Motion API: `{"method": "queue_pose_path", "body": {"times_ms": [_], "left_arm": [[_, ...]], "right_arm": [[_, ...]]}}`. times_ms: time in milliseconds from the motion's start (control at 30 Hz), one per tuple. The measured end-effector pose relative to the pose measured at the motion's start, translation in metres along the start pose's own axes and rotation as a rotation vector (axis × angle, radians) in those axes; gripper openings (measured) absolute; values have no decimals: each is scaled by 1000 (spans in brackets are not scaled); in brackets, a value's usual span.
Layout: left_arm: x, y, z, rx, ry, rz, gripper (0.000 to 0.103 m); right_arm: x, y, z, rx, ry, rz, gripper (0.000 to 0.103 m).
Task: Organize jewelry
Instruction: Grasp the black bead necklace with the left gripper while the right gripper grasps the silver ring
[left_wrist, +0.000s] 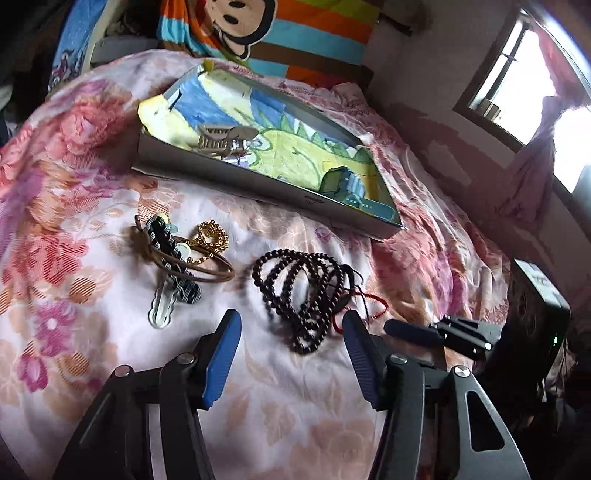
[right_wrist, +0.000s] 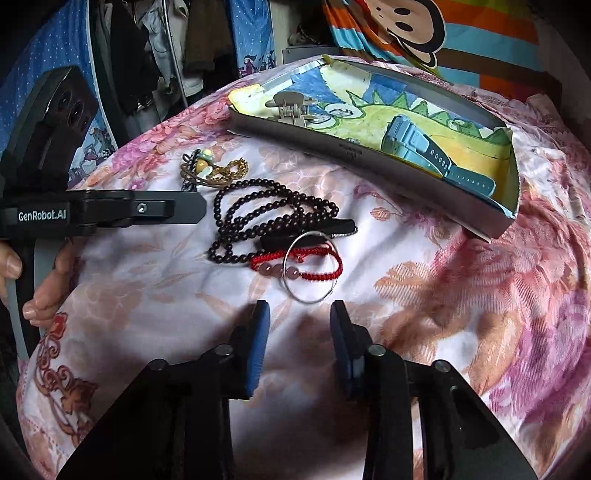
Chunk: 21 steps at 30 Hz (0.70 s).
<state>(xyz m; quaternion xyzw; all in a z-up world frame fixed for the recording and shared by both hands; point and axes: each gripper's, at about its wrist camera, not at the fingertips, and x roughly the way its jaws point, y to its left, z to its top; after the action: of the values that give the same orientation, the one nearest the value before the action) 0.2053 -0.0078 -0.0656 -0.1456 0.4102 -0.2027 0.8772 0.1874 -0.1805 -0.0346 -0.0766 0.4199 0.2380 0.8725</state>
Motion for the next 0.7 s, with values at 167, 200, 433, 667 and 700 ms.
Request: {"method": "queue_pose_path", "body": {"times_ms": [167, 200, 433, 667, 700], "left_arm": [[20, -2, 8, 7, 54, 24, 38], [24, -2, 9, 4, 70, 30, 33], [37, 4, 11, -18, 101, 26, 15], [30, 9, 9, -38, 76, 43, 6], [28, 10, 8, -39, 72, 49, 6]], "right_arm": [[7, 1, 5, -16, 6, 5, 23], [9, 2, 5, -17, 11, 8, 23], [16, -1, 6, 7, 11, 32, 11], [6, 2, 2, -8, -15, 0, 4], [4, 1, 1, -2, -12, -4, 3]]}}
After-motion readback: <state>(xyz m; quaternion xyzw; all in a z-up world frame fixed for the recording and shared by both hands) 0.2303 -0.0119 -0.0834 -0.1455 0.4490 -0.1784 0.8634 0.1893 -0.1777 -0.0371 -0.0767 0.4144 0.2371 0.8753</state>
